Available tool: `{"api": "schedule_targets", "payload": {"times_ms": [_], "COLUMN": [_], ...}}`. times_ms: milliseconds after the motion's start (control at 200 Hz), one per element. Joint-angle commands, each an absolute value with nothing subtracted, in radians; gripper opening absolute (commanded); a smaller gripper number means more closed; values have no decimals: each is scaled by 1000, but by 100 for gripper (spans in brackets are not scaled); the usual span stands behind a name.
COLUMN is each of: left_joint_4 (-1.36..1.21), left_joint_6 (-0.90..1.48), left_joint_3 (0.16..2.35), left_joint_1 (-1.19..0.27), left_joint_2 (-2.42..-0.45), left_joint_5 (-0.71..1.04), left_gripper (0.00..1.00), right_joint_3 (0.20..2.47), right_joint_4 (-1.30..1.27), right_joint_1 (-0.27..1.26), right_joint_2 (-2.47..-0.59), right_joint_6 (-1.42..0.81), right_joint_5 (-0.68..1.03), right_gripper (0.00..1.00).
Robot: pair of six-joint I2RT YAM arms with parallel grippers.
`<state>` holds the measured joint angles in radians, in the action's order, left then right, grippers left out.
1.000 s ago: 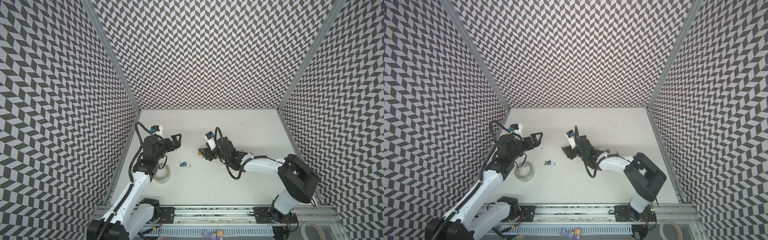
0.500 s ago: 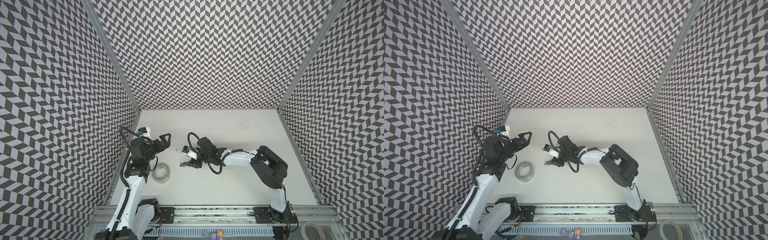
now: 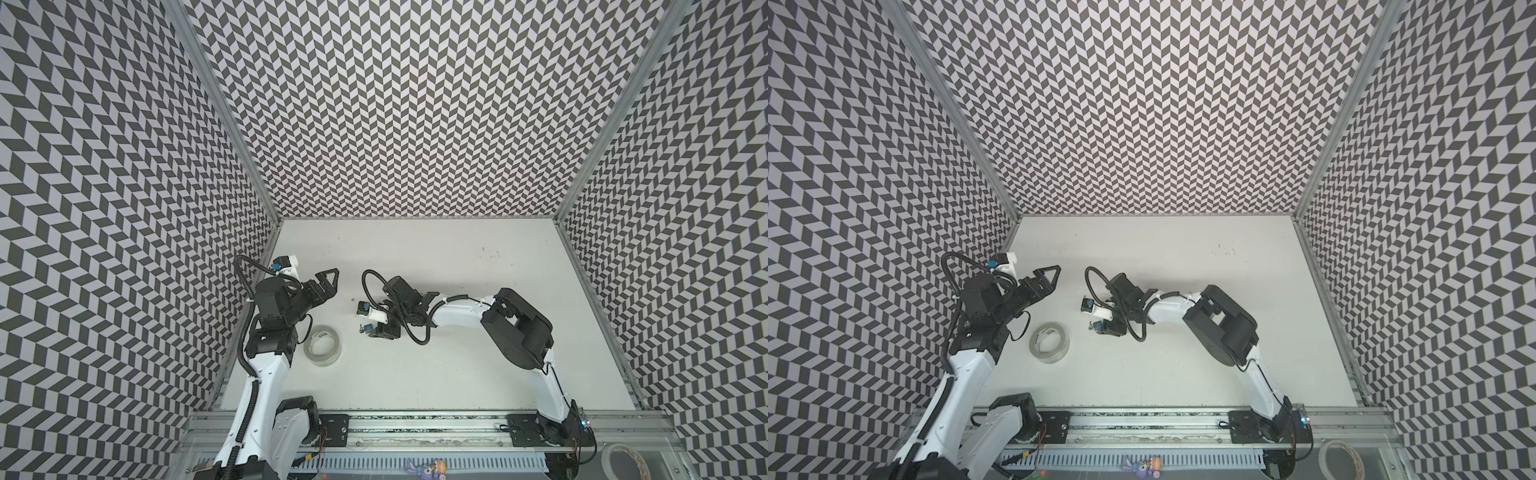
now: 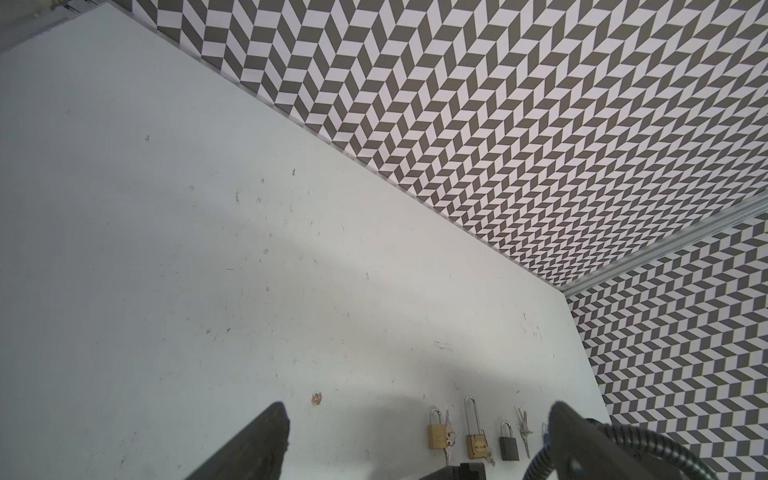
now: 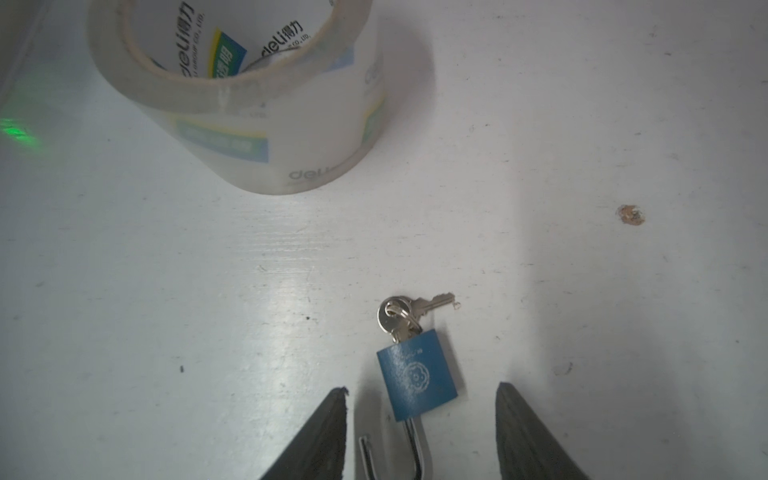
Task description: Lock with the key
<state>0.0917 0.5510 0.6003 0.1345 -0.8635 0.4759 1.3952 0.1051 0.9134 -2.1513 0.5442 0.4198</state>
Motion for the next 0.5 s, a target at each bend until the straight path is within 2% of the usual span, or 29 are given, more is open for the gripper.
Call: {"api": "schedule_targets", "payload": {"times_ms": [0, 245, 496], "left_joint_4": [103, 103, 99], "left_joint_6": [540, 539, 542], "left_joint_3": [598, 596, 599], "left_joint_1": [143, 144, 145], "left_joint_2": [-856, -861, -871], "left_joint_5": [491, 494, 500], "left_gripper": [97, 97, 97], "right_joint_3": [1436, 1489, 1484], "right_joint_4": [103, 181, 207], "right_joint_1": [914, 914, 914], "right_joint_2": [-2194, -2241, -2243], "right_joint_6": [576, 610, 626], "right_joint_5": [432, 458, 463], "right_gripper": [55, 47, 31]}}
